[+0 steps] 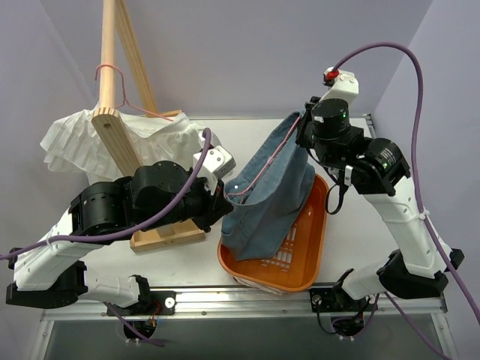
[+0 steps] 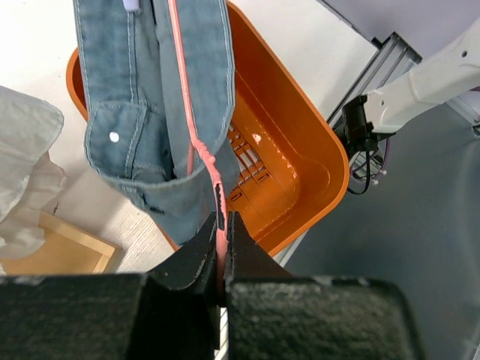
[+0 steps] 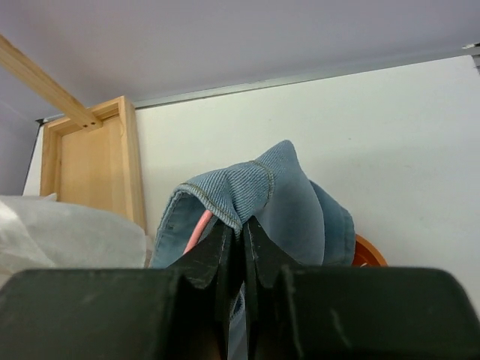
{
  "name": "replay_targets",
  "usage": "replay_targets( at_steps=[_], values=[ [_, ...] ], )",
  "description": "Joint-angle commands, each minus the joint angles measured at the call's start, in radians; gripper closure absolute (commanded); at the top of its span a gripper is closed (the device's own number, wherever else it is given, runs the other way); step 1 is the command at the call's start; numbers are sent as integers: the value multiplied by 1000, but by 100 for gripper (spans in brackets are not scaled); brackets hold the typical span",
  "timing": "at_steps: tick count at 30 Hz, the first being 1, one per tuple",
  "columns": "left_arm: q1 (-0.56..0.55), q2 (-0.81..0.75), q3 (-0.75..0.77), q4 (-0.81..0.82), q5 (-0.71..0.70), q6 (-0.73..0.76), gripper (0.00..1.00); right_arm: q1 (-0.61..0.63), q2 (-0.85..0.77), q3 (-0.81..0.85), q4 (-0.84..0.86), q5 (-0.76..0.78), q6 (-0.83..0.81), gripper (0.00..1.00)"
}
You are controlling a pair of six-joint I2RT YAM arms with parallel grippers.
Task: Remove the skirt from the hanger
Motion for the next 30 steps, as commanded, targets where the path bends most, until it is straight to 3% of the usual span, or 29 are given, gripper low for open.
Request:
replay_targets(
  at_steps=[1,8,15,23,26,30],
  values=[
    [-20,-57,-40,-55,56,16,98,-63,24,58,44,78,-53,100],
    [-19,-194,-150,71,84,35,98,-209,49,56,57,-63,-53,100],
    [-20,-262,-166,207,-71,-1,98,-211,-111,-203,181,-226,19,100],
    [-20,-234,-121,393,-171,22,98,-182,-267,-430,274,-500,67,100],
    [-20,-205,-97,468,-197,32,98,-124,-348,-464,329,-603,102,100],
    [-20,-202,-101,548,-197,32,98,-41,-405,-446,357,-629,139,100]
  ],
)
